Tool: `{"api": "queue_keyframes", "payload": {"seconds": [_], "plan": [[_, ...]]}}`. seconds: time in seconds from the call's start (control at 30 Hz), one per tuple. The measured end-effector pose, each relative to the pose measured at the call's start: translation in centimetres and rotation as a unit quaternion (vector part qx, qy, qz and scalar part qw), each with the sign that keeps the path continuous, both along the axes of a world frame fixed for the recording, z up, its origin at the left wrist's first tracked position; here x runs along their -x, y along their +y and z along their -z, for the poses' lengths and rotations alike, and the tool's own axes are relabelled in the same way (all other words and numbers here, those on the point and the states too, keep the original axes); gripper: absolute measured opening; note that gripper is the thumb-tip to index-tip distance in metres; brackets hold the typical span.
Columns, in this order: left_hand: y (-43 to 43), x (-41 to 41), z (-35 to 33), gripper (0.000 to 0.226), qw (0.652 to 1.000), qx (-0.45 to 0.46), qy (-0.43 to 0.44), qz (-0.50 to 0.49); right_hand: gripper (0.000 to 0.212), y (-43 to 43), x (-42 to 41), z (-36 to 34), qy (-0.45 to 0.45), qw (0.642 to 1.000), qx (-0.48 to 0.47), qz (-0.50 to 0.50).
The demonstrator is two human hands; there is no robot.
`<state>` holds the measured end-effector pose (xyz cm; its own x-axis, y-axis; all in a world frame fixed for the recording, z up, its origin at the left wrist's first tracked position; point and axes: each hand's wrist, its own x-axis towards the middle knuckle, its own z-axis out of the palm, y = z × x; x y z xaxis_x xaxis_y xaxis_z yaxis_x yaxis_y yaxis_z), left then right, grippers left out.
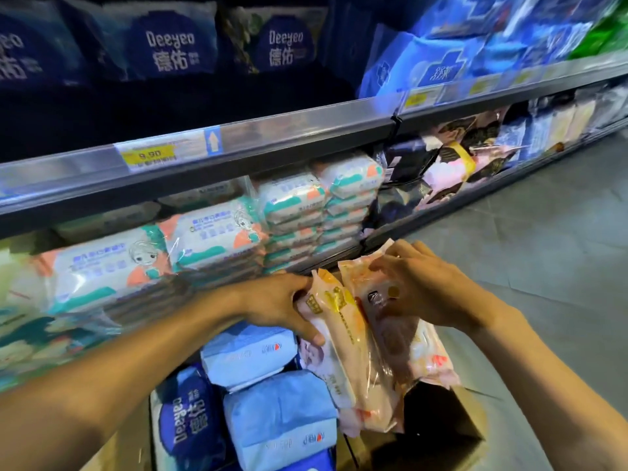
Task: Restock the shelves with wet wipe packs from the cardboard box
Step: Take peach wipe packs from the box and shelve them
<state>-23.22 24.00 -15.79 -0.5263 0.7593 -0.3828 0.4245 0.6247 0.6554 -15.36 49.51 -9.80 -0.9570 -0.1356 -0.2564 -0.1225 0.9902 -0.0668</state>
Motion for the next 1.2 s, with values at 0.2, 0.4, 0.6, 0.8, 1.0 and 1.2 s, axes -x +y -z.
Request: {"api": "queue_keyframes", "payload": {"seconds": [0.2, 0.4, 0.6, 0.8, 1.0, 1.2], "plan": [[0.4, -1.4, 0.4, 0.084, 0.995, 0.002, 0.061, 0.084, 0.100, 0.2, -1.0, 1.0, 0.012, 0.991, 0.063, 0.119], [3.5, -2.2, -0.5, 0.082, 0.982, 0.014, 0.115, 0.148, 0.124, 1.2, -1.3, 0.9, -0.128, 0.944, 0.131, 0.274], [3.6, -2.3, 0.0, 0.074, 0.986, -0.017, 0.051, 0.157, 0.090, 1.8, -1.3, 1.8, -0.137, 0.938, 0.176, 0.264], [4.1, -1.8, 0.4, 0.079, 0.984, -0.025, 0.015, 0.176, 0.052, 1.9, -0.9, 2.2, -0.142, 0.933, 0.211, 0.257], [3.1, -2.8, -0.6, 0.077, 0.987, -0.068, 0.005, 0.146, 0.035, 1.3, -1.2, 2.0, -0.130, 0.929, 0.230, 0.258], [2.6, -5.9, -3.5, 0.074, 0.987, -0.056, 0.064, 0.134, 0.066, 0.5, -2.0, 2.5, -0.080, 0.921, 0.245, 0.293]]}}
